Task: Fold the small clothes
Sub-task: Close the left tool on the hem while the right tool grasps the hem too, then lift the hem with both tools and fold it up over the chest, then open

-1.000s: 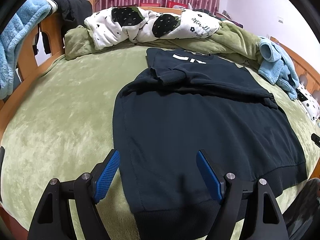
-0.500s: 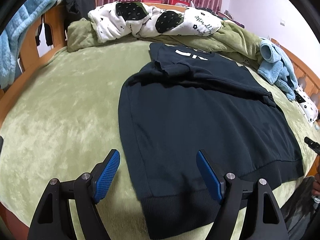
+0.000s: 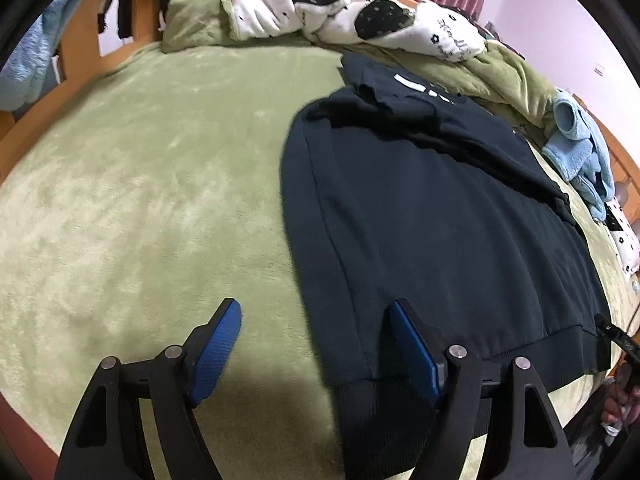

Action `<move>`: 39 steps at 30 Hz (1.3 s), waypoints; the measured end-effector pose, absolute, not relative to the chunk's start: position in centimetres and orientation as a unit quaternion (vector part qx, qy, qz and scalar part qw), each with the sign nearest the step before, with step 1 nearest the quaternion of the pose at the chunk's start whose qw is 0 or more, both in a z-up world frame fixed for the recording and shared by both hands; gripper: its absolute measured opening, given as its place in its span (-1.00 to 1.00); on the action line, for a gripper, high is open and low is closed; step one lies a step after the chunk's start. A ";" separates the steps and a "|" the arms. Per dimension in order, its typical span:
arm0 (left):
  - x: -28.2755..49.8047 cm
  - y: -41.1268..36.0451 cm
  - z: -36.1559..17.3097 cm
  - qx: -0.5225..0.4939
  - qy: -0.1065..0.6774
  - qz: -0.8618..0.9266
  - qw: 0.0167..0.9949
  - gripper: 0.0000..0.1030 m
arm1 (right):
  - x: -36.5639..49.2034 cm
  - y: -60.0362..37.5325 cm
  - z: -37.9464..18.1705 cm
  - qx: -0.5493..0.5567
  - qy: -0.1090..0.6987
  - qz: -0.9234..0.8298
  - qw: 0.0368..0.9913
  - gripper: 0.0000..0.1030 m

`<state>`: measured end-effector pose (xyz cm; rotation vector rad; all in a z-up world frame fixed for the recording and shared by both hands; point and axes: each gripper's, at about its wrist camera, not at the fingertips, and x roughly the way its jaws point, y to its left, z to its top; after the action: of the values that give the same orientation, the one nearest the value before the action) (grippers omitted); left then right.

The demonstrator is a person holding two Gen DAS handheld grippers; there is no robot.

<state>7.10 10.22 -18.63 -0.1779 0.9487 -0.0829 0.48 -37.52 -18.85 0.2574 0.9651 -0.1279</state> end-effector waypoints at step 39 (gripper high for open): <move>-2.9 8.0 -8.9 -0.038 0.376 -0.063 0.924 -0.86 | -8.5 -37.0 -8.2 0.146 0.372 -0.011 0.917 -0.85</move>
<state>-2.93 7.97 -8.92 -0.0790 0.7722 -0.1290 -8.55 -37.03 -8.19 0.3012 0.7647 -0.0232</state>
